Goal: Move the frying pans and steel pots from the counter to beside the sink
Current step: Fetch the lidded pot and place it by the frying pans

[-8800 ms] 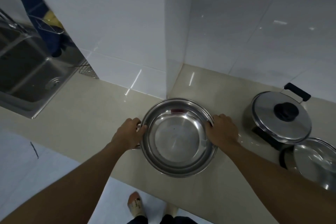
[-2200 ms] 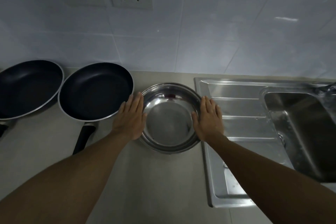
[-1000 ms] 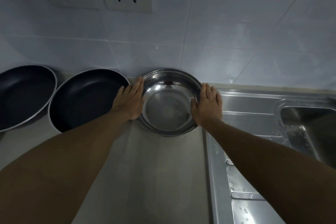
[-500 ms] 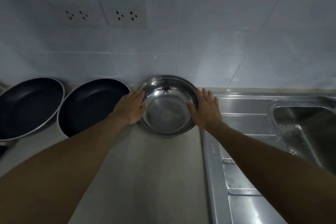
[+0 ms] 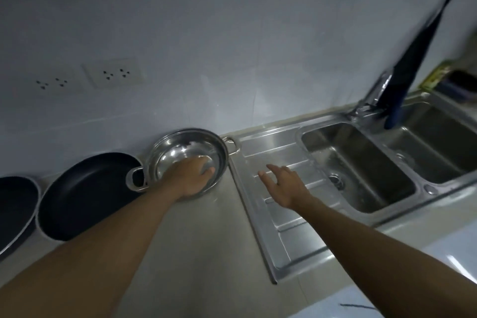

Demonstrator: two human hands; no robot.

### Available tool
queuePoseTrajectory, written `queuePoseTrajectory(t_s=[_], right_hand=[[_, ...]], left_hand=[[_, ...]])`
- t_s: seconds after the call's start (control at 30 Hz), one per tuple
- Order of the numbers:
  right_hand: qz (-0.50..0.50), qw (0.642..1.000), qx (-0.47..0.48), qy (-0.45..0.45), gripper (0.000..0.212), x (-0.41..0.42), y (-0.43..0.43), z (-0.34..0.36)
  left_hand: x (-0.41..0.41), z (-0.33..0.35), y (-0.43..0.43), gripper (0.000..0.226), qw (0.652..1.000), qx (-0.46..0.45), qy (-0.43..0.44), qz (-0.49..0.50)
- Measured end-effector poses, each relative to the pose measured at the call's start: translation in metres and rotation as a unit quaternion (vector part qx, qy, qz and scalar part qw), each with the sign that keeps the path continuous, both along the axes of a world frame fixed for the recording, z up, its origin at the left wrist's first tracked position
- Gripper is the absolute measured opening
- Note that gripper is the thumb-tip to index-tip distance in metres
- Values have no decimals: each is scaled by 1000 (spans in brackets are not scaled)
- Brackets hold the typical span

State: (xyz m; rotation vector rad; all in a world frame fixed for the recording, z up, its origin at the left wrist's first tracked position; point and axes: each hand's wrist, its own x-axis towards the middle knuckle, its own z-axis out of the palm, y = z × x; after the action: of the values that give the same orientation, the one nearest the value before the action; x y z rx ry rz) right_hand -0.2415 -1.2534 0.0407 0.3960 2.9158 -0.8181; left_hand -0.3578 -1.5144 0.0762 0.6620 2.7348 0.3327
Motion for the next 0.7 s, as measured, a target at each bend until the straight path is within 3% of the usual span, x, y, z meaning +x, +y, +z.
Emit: queuePoseTrajectory(t_s=[0.2,0.37,0.57,0.7], right_hand=[[-112,993,-28,11,68,105,56,13],[-208,976,-60,-2,70,195,118,16],[-309,949,-61,-8,74,294,205,12],[-356,933,-40,-8,76,359,277,9]], left_hand=[[46,6,92,38,995,5,-45,-92],[98,11,188,63,983,1,-59,-175],[168,19,325,51,953,2,-75,-293],[222,17,424,64,938,-9,-70,-340]])
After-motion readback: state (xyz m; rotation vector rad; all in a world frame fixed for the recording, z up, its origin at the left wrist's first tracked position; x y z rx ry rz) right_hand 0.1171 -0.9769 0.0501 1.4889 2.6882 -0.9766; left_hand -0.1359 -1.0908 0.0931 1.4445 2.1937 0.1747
